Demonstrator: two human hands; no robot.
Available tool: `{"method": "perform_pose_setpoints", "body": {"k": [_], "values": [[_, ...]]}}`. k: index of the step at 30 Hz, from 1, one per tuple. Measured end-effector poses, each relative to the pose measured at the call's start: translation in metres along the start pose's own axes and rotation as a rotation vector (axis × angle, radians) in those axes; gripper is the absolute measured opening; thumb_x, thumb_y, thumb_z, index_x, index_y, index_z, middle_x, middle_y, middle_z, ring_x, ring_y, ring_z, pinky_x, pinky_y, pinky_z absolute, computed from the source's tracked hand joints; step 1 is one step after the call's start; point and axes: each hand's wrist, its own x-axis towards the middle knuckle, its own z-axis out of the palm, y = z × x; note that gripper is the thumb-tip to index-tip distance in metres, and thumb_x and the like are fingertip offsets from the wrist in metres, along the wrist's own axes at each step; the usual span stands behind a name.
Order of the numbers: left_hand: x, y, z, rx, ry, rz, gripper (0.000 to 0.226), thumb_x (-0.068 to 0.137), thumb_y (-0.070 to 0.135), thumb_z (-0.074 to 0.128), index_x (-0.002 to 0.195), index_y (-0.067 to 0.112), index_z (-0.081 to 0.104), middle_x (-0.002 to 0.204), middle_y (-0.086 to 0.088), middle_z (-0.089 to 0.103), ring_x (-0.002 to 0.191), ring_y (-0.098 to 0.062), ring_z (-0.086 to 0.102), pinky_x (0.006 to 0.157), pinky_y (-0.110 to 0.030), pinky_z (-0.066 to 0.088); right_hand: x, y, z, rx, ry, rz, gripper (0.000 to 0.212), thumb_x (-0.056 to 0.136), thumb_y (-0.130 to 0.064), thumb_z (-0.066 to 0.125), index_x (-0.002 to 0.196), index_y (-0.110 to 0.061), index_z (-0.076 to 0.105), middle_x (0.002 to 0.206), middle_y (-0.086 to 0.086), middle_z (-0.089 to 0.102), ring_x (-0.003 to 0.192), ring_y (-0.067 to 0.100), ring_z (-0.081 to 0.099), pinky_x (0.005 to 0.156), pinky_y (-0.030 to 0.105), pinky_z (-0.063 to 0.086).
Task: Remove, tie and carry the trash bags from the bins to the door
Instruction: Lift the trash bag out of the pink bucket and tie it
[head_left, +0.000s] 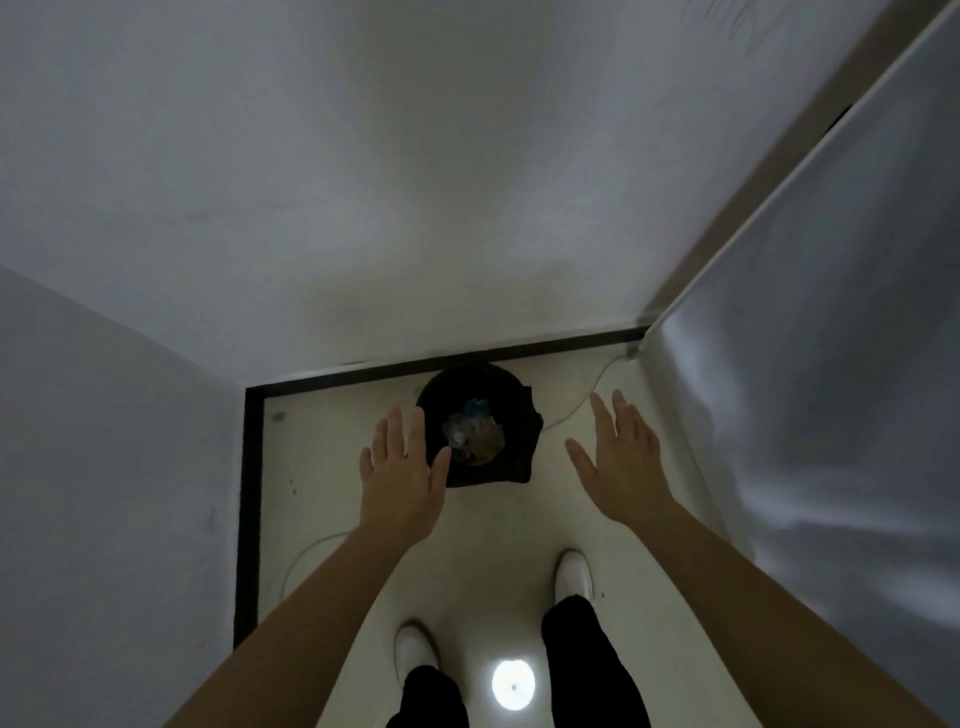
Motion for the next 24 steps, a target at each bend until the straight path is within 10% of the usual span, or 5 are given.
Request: {"method": "perform_pose_setpoints", "body": {"k": [14, 24], "values": [[0.137, -0.116, 0.236, -0.545, -0.018, -0.407, 0.066, 0.104, 0.045, 0.034, 0.157, 0.012, 0.012, 0.165, -0.015, 0.013, 0.151, -0.03, 0.013, 0.12, -0.041, 0.013, 0.118, 0.04, 0.239, 0.768, -0.053, 0.429, 0.075, 0.099, -0.052, 0.045, 0.158, -0.024, 0.008, 0.164, 0.007, 0.014, 0.148, 0.021, 0.019, 0.11, 0.027, 0.017], [0.207, -0.167, 0.377, -1.274, -0.088, -1.067, 0.054, 0.103, 0.034, 0.046, 0.152, 0.014, 0.031, 0.15, -0.012, 0.041, 0.133, -0.029, 0.042, 0.107, -0.05, 0.036, 0.221, 0.107, 0.386, 1.153, -0.261, 0.811, 0.081, 0.094, -0.072, 0.026, 0.154, -0.017, 0.028, 0.153, 0.003, 0.04, 0.133, 0.027, 0.045, 0.112, 0.046, 0.039]]}}
